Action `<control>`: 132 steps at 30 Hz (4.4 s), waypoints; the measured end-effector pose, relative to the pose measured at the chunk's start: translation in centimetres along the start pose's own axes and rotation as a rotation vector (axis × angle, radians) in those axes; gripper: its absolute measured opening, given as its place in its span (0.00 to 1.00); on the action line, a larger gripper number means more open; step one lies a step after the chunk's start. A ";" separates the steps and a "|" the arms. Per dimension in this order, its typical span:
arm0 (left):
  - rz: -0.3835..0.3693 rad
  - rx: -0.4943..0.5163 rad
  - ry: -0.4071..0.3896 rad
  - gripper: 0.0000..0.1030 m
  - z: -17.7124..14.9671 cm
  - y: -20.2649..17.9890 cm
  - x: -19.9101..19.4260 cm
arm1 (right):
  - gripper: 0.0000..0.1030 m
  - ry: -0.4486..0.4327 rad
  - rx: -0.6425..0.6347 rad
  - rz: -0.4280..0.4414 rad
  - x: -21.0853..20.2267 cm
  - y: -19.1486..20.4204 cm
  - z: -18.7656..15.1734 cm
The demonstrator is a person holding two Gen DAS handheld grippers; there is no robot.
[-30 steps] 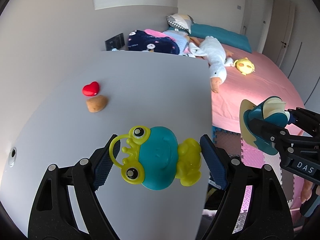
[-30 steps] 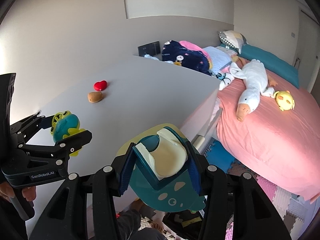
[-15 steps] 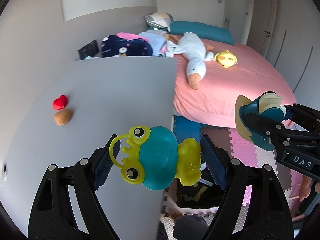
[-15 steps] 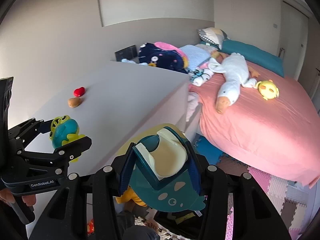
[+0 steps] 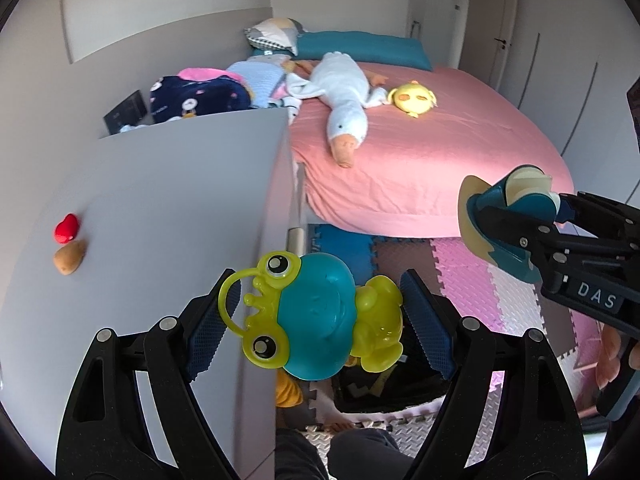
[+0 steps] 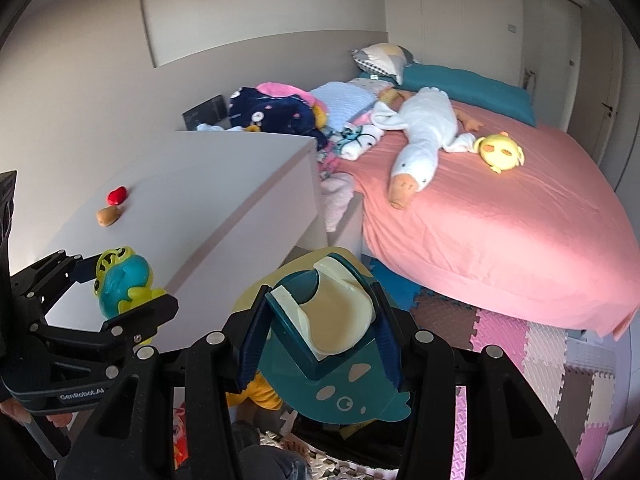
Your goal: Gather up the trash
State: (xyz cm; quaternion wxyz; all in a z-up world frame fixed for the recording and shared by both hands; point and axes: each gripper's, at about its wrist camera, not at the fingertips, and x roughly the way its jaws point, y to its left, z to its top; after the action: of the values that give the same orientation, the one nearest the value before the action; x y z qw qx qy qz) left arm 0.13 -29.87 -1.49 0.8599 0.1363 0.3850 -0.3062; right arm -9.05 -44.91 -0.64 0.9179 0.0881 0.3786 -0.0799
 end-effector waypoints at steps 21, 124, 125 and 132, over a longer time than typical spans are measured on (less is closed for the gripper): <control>-0.044 0.103 0.050 0.95 -0.3 -3.2 1.7 | 0.76 -0.037 0.153 -0.064 -0.5 -5.1 0.6; 0.388 -0.556 0.006 0.36 -5.4 37.5 0.0 | 0.76 0.141 -0.279 0.348 21.7 34.2 11.3; 0.394 -0.563 0.006 0.36 -5.6 37.8 -0.1 | 0.76 0.144 -0.283 0.349 21.9 34.5 11.3; 0.414 -0.607 0.008 0.36 -6.4 39.2 -0.4 | 0.76 0.166 -0.312 0.358 23.4 37.2 11.1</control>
State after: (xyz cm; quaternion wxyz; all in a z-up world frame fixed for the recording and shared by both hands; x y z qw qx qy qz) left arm 20.99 3.73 -5.46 0.9034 -0.0488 0.4261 0.0033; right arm 22.87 -13.09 -5.74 0.8856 0.0171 0.4390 0.1509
